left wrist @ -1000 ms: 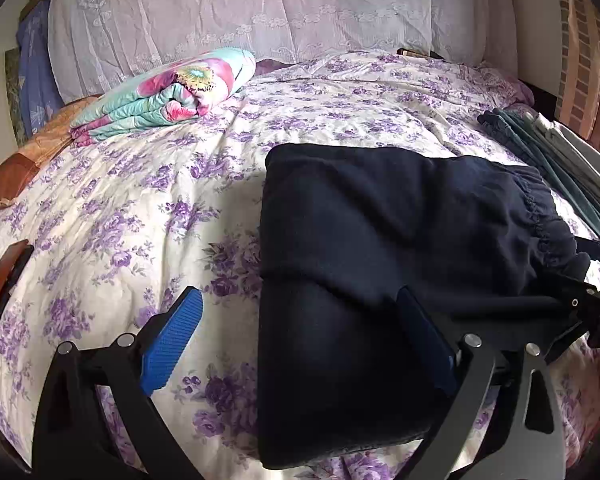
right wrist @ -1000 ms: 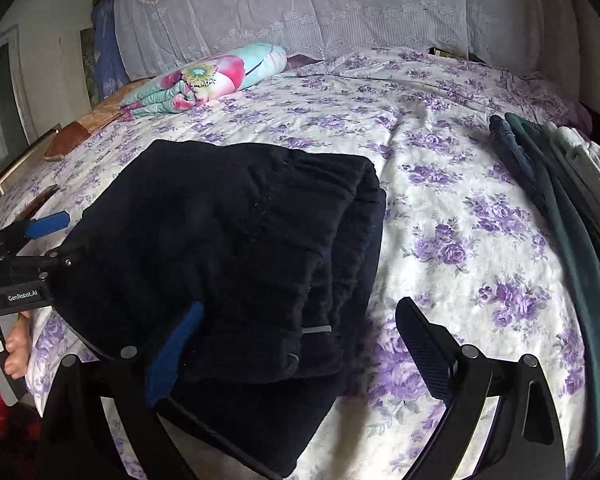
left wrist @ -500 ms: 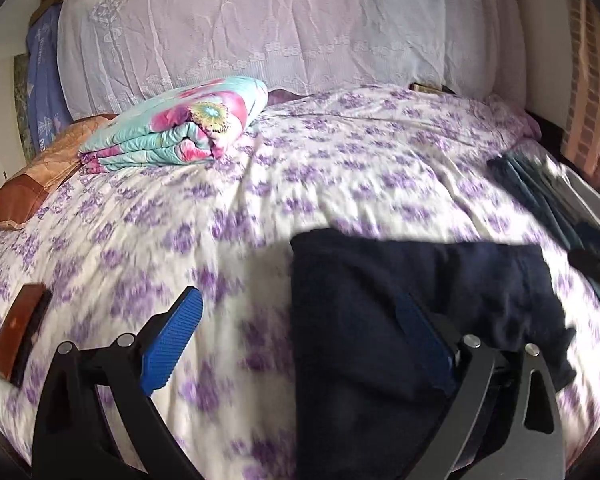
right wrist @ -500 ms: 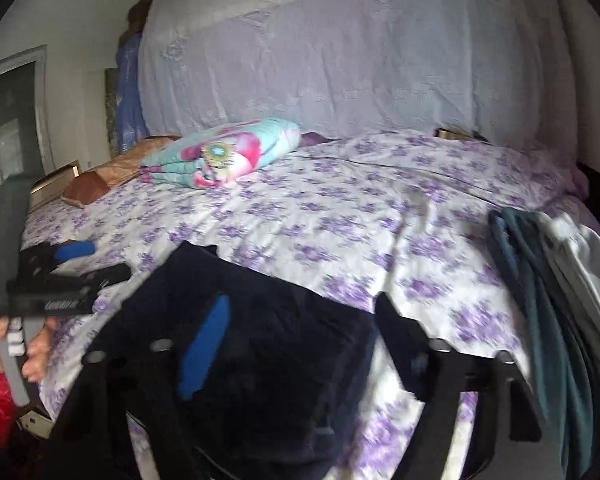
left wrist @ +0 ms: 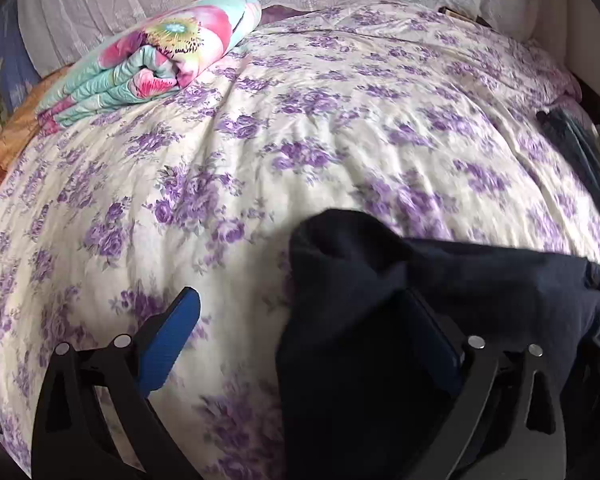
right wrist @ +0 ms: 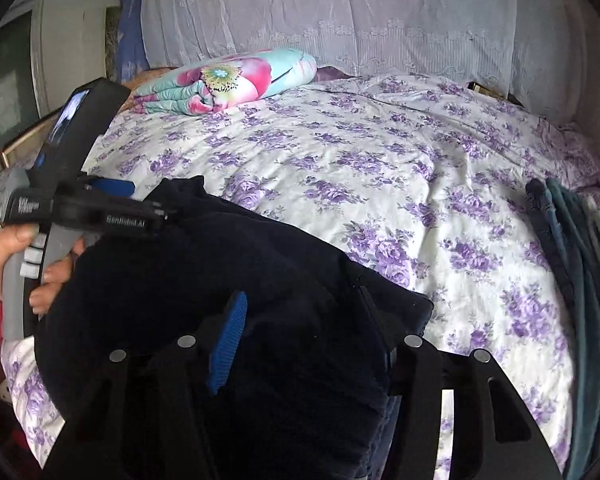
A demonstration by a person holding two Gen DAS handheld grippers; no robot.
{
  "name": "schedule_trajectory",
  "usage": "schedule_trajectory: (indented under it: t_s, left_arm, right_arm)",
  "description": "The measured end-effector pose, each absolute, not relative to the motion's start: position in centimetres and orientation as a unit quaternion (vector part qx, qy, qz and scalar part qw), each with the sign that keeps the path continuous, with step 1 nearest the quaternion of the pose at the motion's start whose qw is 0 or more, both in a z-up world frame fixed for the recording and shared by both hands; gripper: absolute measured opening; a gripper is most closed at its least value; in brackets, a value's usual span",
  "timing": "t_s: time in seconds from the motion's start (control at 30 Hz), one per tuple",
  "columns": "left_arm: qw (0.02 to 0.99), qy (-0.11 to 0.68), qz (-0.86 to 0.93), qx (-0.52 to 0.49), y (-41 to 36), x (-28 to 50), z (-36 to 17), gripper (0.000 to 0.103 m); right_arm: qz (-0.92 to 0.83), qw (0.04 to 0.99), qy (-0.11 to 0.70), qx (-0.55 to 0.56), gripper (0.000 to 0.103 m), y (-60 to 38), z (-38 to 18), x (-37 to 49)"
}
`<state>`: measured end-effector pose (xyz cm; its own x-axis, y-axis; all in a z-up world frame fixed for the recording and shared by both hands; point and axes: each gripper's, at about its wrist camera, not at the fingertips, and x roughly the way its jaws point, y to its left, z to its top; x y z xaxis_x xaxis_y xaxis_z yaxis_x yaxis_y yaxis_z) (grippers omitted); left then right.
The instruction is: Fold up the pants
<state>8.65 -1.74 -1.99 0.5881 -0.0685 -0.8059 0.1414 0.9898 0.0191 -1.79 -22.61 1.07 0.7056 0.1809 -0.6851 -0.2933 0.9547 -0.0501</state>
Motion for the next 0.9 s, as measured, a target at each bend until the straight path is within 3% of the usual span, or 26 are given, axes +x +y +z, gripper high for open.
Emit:
schedule_trajectory:
  t_s: [0.27, 0.53, 0.9]
  left_arm:
    - [0.916, 0.396, -0.061, 0.013, 1.8, 4.4, 2.2, 0.097]
    - [0.901, 0.429, -0.063, 0.028, 1.9, 2.9, -2.5, 0.099]
    - [0.917, 0.394, -0.061, 0.007, 2.9, -0.1, -1.3, 0.097]
  right_arm:
    - [0.185, 0.929, 0.308, -0.085, 0.057, -18.6, 4.5, -7.0]
    - [0.243, 0.896, 0.36, -0.093, 0.059, -14.2, -0.7, -8.5]
    - [0.239, 0.909, 0.339, -0.05, 0.059, -16.3, 1.1, -9.6]
